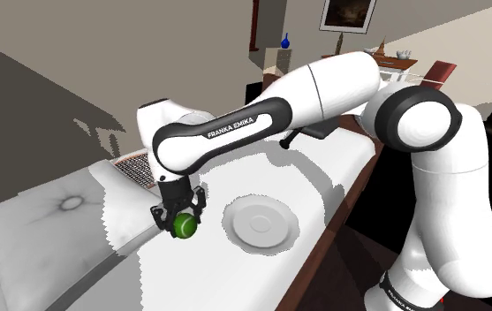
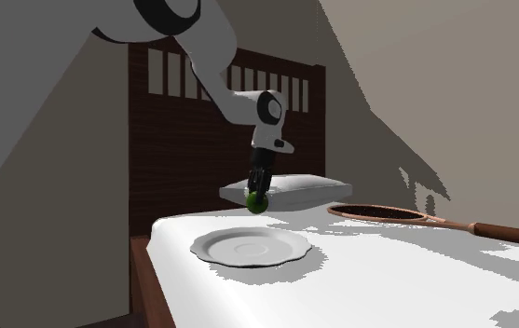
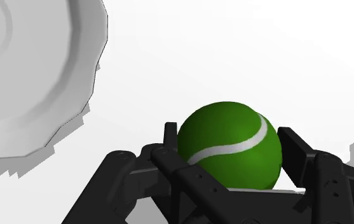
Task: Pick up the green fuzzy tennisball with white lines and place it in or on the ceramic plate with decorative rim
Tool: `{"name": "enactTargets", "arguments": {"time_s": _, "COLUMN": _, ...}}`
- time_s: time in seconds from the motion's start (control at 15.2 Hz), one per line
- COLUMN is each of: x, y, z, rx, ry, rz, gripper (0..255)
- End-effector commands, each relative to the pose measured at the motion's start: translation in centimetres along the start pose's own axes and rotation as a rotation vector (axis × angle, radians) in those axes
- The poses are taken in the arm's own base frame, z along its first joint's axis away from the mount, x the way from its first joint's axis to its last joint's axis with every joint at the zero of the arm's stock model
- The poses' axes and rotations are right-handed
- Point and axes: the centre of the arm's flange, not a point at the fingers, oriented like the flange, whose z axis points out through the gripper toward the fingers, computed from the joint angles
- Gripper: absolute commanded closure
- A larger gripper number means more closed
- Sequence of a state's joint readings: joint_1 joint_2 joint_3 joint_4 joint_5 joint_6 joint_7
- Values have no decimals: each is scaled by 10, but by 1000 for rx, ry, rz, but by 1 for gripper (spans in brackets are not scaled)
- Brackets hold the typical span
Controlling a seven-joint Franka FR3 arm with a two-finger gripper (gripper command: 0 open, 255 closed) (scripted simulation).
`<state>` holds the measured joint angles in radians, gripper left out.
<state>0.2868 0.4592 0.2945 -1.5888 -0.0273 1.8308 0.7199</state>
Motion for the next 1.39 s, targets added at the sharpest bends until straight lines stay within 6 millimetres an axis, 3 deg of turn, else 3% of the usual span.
{"name": "enactTargets", "arguments": {"time_s": 0.0, "x": -3, "y": 1, "z": -11, "rx": 0, "ry": 0, "rz": 0, "gripper": 255}}
{"name": "enactTargets", "arguments": {"time_s": 0.59, "x": -13, "y": 3, "z": -57, "rx": 0, "ry": 0, "rz": 0, "gripper": 255}}
{"name": "enactTargets", "arguments": {"time_s": 1.32, "x": -56, "y": 141, "z": -43, "rx": 0, "ry": 0, "rz": 0, "gripper": 255}}
